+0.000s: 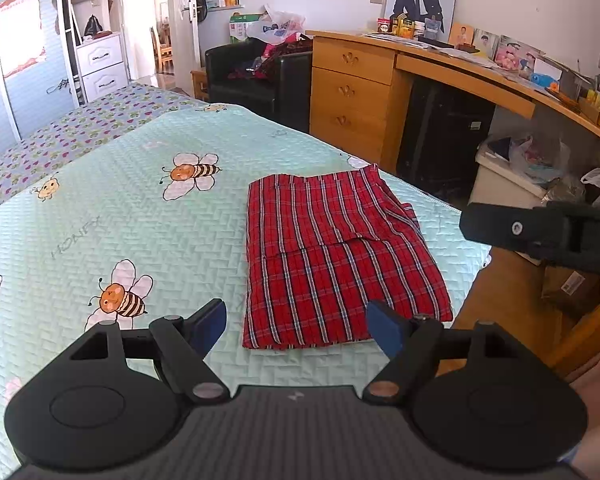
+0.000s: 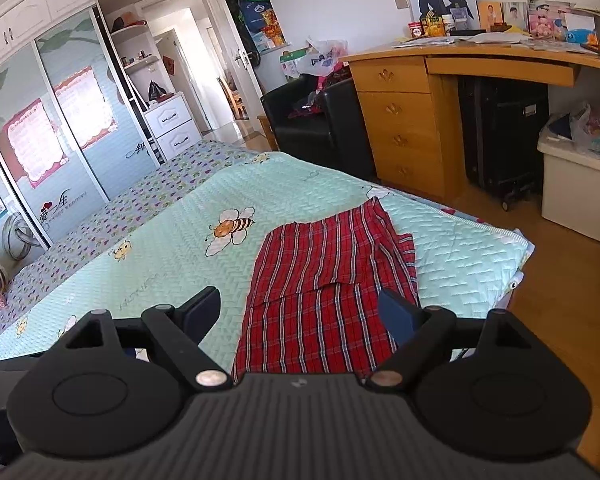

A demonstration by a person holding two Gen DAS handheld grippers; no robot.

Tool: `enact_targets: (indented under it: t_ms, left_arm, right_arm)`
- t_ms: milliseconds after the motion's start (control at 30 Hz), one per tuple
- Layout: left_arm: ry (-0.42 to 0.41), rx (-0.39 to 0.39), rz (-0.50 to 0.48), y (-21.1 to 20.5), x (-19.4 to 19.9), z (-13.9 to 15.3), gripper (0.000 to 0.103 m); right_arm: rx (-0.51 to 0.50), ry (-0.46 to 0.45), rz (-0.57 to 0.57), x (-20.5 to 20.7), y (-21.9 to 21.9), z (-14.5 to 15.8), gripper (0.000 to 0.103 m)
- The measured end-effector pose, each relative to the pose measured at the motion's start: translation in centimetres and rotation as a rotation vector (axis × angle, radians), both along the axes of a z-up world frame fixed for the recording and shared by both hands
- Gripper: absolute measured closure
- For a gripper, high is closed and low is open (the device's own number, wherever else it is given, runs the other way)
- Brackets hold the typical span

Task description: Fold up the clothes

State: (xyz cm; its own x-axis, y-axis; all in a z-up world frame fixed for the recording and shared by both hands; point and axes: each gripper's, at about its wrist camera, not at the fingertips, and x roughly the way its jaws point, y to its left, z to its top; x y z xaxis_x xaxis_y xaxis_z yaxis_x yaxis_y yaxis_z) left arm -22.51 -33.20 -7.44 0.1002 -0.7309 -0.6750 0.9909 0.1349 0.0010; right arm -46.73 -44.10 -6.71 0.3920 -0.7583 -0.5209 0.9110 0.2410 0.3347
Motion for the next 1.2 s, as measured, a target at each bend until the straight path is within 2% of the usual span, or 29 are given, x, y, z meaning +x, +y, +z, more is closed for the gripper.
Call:
enact_targets:
  t_ms: [267,600,700,933,1033,1200]
  left_arm:
    - [0.008,0.001,0.007,-0.3,0.4,-0.2,0.023]
    - [0.034,0.019,0.014,1.1,1.3,-1.3,0.023]
    - [0.034,0.012,0.021,1.1,1.8,-0.5,0.023]
    - [-0.007,-0.076,0.057,0.9,2.8,3.8,0.023]
    - [-0.022,-0.088,0.065,1.0,2.6,4.1,0.023]
    - [-0.035,-0.063,0.068,0.9,2.0,3.0,0.023]
  right_arm:
    - [-0.003,0.024,-0.002,0.4,-0.3,-0.4,0.017]
    - [0.024,0.058,-0.014,0.6,0.5,-1.5,0.017]
    - [0.021,0.082,-0.008,1.1,1.0,-1.5,0.017]
    - [-0.083,0.220,-0.018,3.5,1.4,2.0,0.017]
    - [-0.099,0.242,-0.019,4.0,1.5,3.0,0.017]
    - [-0.094,0.276,-0.011,4.6,1.6,3.0,0.017]
